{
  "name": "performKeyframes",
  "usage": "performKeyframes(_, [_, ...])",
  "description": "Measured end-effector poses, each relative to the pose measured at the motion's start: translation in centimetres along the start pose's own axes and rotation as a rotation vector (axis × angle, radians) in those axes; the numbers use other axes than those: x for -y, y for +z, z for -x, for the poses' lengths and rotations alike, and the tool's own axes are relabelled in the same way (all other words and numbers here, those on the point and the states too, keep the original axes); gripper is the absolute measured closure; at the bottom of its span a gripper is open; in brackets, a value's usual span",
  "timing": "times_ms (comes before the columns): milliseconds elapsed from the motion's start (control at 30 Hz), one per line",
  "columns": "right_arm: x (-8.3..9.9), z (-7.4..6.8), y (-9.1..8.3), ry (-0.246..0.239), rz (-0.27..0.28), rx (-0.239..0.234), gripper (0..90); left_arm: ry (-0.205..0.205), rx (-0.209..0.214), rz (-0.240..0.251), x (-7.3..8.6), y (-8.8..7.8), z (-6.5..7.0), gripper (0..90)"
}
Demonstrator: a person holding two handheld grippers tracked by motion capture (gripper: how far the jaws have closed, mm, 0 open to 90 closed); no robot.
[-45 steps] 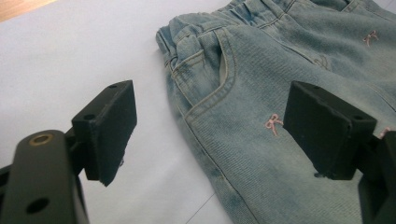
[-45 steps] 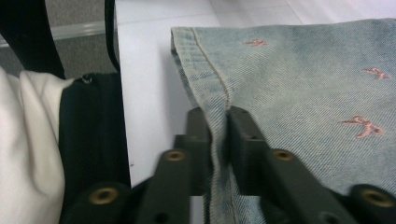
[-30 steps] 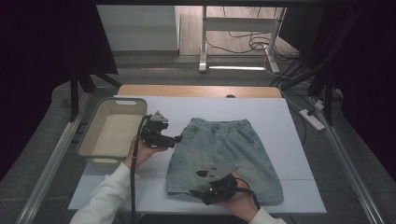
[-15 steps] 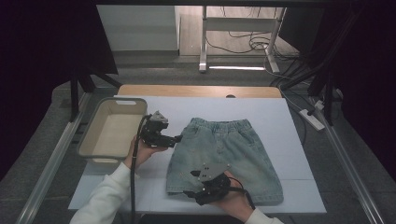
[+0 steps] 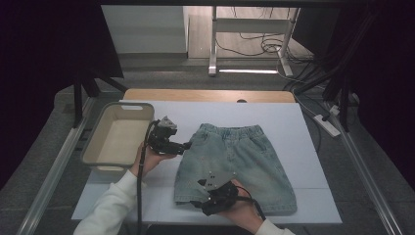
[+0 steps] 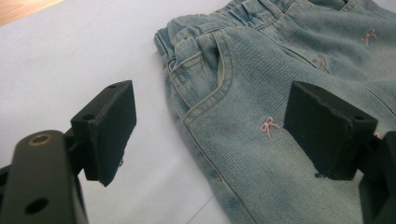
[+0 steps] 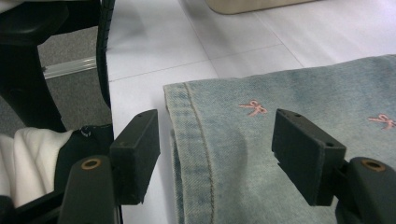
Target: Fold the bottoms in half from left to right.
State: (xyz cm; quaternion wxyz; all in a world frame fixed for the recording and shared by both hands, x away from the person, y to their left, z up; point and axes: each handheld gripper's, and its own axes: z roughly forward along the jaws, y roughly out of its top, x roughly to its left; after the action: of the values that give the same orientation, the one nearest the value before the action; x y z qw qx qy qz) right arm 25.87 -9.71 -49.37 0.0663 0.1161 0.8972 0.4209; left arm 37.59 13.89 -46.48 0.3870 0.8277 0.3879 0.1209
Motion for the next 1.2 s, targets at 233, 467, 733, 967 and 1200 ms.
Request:
performKeyframes(233, [0.0, -0.1, 0.4, -0.008, -0.012, -0.006, 31.7, -0.002, 0.002, -0.004, 0.0, 0.2, -0.1, 17.9])
performKeyframes(467, [-0.4, -0.2, 0.9, -0.02, -0.01, -0.011, 31.5, -0.006, -0.001, 0.007, 0.0, -0.1, -0.1, 17.9])
performKeyframes(733, [-1.1, -0.3, 2.3, -0.04, -0.03, -0.032, 31.0, -0.009, 0.0, 0.007, 0.0, -0.2, -0.2, 17.9])
performKeyframes(967, [-1.8, -0.6, 3.9, -0.05, -0.045, -0.054, 30.7, -0.013, -0.007, 0.011, 0.1, -0.5, -0.2, 17.8])
performKeyframes(1200, [-2.5, -1.0, 5.3, -0.072, -0.07, -0.067, 30.4, -0.024, -0.014, 0.017, 0.3, -0.8, -0.4, 17.8])
